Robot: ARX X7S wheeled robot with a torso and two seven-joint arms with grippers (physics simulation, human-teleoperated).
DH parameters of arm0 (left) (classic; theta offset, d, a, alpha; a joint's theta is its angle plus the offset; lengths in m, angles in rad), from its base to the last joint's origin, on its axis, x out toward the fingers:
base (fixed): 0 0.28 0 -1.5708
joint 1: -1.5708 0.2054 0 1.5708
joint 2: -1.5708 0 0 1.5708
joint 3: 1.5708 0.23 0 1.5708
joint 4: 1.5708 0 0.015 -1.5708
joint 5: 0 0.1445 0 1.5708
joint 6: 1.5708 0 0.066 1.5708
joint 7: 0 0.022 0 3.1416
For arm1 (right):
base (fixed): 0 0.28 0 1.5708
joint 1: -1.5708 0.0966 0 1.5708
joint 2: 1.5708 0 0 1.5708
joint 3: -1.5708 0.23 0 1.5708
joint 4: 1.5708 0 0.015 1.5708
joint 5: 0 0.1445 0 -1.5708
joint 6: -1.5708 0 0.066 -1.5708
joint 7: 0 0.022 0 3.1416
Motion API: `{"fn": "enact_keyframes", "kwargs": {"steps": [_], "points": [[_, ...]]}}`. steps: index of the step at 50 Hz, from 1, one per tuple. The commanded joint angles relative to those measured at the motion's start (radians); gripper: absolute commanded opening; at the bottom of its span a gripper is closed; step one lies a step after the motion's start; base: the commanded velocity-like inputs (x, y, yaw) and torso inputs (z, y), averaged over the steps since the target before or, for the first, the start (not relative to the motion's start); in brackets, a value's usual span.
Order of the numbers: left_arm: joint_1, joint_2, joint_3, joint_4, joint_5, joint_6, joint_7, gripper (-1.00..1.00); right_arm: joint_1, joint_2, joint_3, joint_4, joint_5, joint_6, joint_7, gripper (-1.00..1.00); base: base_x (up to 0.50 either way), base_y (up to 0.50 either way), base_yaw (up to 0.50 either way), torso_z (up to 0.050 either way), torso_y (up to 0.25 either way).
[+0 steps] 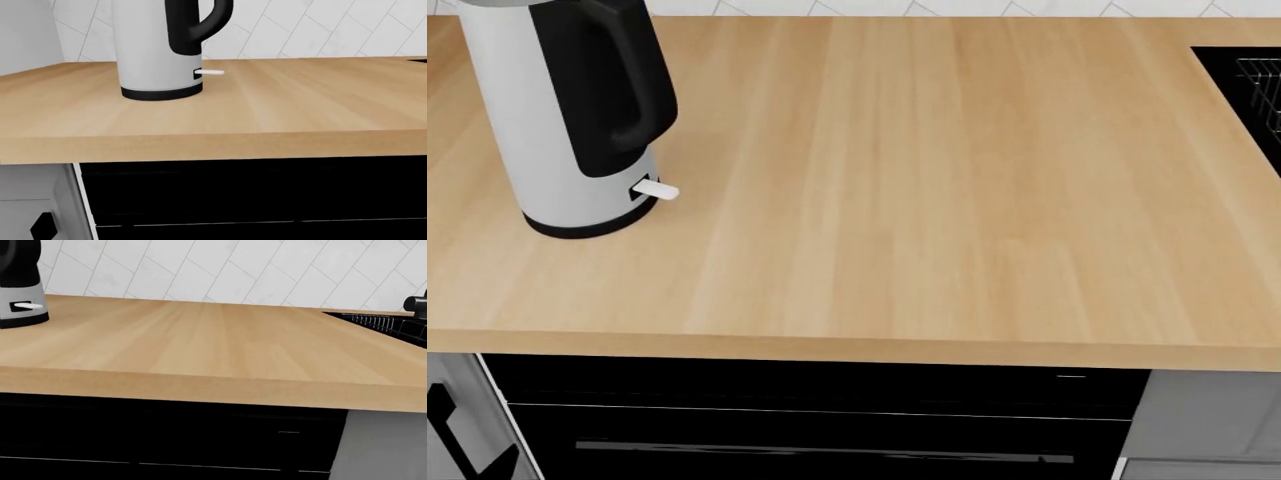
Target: Close the lid of the electric kettle.
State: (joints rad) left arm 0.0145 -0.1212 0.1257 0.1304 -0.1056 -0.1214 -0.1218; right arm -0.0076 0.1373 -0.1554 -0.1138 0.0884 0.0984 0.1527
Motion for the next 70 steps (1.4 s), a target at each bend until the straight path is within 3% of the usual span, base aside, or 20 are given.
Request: {"fn": "enact_keyframes", "kwargs": {"steps": [1,22,58,63,65,66,67,70], "points": [[0.011,-0.043,0.023,0.256,-0.01,-0.229,-0.023,1.0,-0.006,0.043,0.007,-0.197,-0.002,0.183,0.031,1.0,0.0,0.0,0.0,0.0,0.0],[-0.052,-0.127,0.049,0.677,-0.025,-0.587,-0.039,1.0,0.025,0.138,0.043,-0.585,0.049,0.52,0.036,1.0,0.0,0.0,0.0,0.0,0.0],[-0.309,-0.222,0.014,0.915,-0.098,-0.945,-0.049,1.0,0.282,0.243,0.082,-0.927,0.116,0.982,0.029,1.0,0.0,0.0,0.0,0.0,0.0],[-0.374,-0.312,0.03,0.916,-0.251,-0.954,-0.18,1.0,0.34,0.309,0.09,-0.933,0.216,1.006,0.106,1.0,0.0,0.0,0.0,0.0,0.0],[-0.431,-0.388,0.038,0.916,-0.398,-0.952,-0.299,1.0,0.39,0.354,0.093,-0.933,0.299,1.027,0.17,1.0,0.0,0.0,0.0,0.0,0.0],[-0.524,-0.448,0.025,0.916,-0.542,-0.979,-0.381,1.0,0.51,0.443,0.097,-0.933,0.449,1.068,0.28,1.0,0.0,0.0,0.0,0.0,0.0],[-0.542,-0.476,0.034,0.916,-0.608,-0.97,-0.438,1.0,0.531,0.482,0.097,-0.933,0.571,1.061,0.364,1.0,0.0,0.0,0.0,0.0,0.0],[-0.559,-0.512,0.049,0.913,-0.673,-0.949,-0.498,1.0,0.557,0.532,0.089,-0.931,0.686,1.041,0.46,1.0,0.0,0.0,0.0,0.0,0.0]]}}
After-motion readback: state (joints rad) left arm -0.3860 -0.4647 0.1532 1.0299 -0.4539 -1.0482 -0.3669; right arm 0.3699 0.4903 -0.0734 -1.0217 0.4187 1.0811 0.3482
